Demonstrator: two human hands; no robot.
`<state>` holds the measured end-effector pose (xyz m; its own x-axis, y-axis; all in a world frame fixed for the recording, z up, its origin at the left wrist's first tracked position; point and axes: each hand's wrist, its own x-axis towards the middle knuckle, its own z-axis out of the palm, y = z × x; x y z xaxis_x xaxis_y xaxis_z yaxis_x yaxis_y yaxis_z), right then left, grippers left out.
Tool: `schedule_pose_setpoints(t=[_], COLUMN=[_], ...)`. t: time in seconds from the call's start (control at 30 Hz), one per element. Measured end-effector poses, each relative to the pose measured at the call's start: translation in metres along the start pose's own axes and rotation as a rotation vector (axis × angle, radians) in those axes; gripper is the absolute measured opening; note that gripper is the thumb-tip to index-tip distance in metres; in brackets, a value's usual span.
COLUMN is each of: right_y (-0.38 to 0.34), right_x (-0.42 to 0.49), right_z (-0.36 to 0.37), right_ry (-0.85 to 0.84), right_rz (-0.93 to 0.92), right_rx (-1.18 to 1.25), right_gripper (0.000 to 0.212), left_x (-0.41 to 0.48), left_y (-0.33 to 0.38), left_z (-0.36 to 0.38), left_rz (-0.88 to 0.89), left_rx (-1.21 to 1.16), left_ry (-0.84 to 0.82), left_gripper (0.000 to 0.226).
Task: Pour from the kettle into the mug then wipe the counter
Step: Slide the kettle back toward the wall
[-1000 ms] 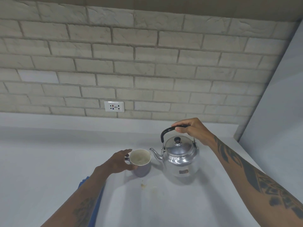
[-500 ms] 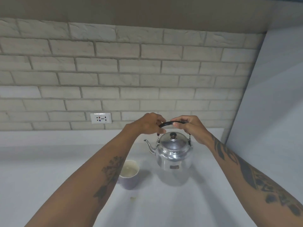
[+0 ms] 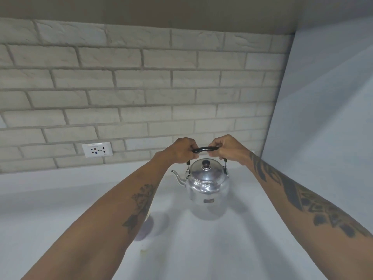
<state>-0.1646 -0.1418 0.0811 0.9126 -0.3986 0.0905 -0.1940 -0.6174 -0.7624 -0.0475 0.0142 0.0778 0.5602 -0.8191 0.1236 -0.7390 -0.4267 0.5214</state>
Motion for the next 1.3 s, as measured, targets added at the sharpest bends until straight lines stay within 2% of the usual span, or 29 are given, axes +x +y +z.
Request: schedule_pose_setpoints(t=[0.13, 0.3, 0.63, 0.77, 1.17, 1.23, 1.3], right_y=[0.014, 0.036, 0.072, 0.081, 0.09, 0.092, 0.092], right_x=[0.016, 0.04, 0.088, 0.1, 0.114, 0.114, 0.114], right_z=[-0.006, -0.002, 0.014, 0.023, 0.044, 0.047, 0.049], right_ry=[-0.015, -0.036, -0.056, -0.074, -0.076, -0.071, -0.068], right_rz=[0.006, 0.035, 0.043, 0.035, 0.072, 0.076, 0.078], right_rx=[-0.208, -0.299, -0.345, -0.364, -0.397, -0.404, -0.399], right_gripper=[0.011, 0.015, 0.012, 0.013, 0.01, 0.021, 0.019], left_x=[0.021, 0.046, 0.08, 0.088, 0.1, 0.101, 0.102], left_y=[-0.003, -0.013, -0.037, -0.051, -0.075, -0.077, -0.079], left_z=[0.017, 0.036, 0.062, 0.071, 0.09, 0.094, 0.095], left_rz=[-0.012, -0.057, -0.12, -0.146, -0.238, -0.245, -0.25], left_rx=[0.006, -0.028, 0.014, -0.019, -0.079, -0.061, -0.052], left_ry=[-0.022, -0.014, 0.018, 0.038, 0.089, 0.092, 0.094], left_gripper=[0.017, 0.018, 0.016, 0.009, 0.01, 0.01, 0.012])
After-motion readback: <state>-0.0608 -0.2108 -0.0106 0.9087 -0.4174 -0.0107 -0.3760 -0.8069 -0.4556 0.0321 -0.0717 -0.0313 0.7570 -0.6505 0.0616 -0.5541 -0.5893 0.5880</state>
